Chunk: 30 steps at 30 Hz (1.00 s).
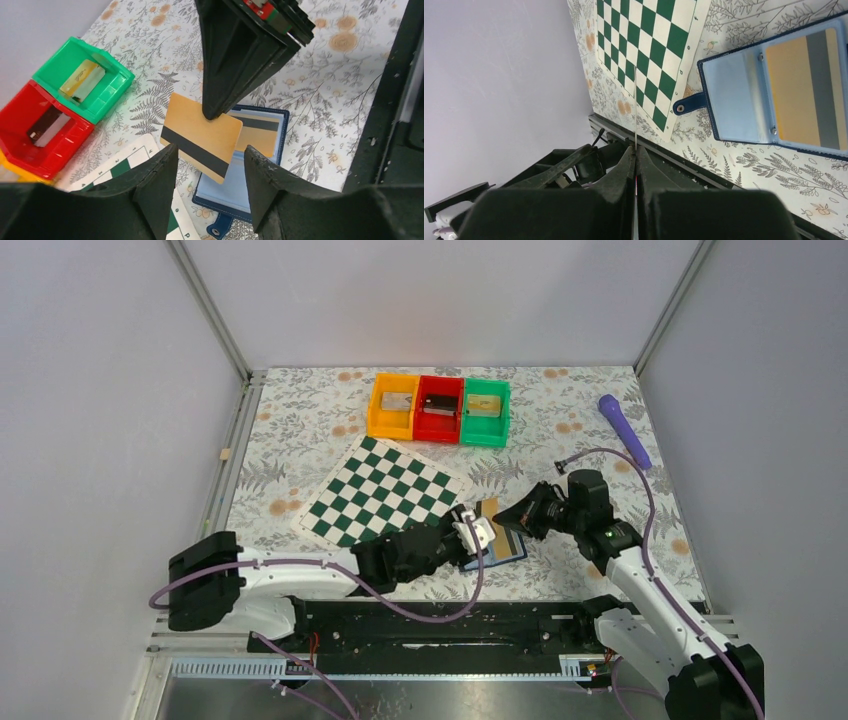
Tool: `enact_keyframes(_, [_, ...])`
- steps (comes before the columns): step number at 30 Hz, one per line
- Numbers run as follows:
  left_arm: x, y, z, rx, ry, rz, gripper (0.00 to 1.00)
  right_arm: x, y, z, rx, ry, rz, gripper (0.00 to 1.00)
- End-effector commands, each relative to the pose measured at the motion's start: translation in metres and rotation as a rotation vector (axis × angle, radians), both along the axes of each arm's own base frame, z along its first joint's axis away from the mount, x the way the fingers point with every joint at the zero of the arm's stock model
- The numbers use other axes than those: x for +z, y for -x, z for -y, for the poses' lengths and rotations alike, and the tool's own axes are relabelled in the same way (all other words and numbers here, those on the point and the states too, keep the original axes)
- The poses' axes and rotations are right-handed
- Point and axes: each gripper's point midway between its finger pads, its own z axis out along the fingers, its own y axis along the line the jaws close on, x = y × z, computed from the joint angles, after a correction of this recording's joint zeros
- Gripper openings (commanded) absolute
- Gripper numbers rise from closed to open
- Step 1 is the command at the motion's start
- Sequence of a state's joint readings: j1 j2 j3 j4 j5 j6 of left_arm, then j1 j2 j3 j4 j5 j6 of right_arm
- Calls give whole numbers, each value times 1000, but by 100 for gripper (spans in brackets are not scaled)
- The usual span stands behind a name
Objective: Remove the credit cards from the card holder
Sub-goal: Remove the credit card from the card holder.
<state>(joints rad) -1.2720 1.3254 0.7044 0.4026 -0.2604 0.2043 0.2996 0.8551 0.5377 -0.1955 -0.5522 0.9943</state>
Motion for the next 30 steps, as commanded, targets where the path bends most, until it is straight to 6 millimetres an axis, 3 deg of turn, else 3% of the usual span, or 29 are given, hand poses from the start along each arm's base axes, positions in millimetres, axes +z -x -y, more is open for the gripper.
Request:
enact_keyframes(1, [14,-4,14,25,-25,160,50,13,-1,-5,-4,-74,23,0])
enact_keyframes(7, [-2,12,26,-16,-80,224,51,6,-4,-3,-51,-93,13,0])
enact_keyframes(14, [-4,-8,20,124,-107,266,49,9,-1,-5,-38,-112,13,0])
enact_keyframes(18, [-2,-8,21,127,-102,271,46,10,0,-6,-37,-130,14,0])
enact_keyframes(20, [-3,-9,20,140,-100,278,40,11,0,-6,-41,-140,15,0])
enact_keyframes(26, [2,-8,15,154,-78,273,3,12,-1,-6,-31,-126,28,1])
enact_keyframes(30, [8,-5,10,156,-29,205,0,20,-4,-6,2,-97,100,23])
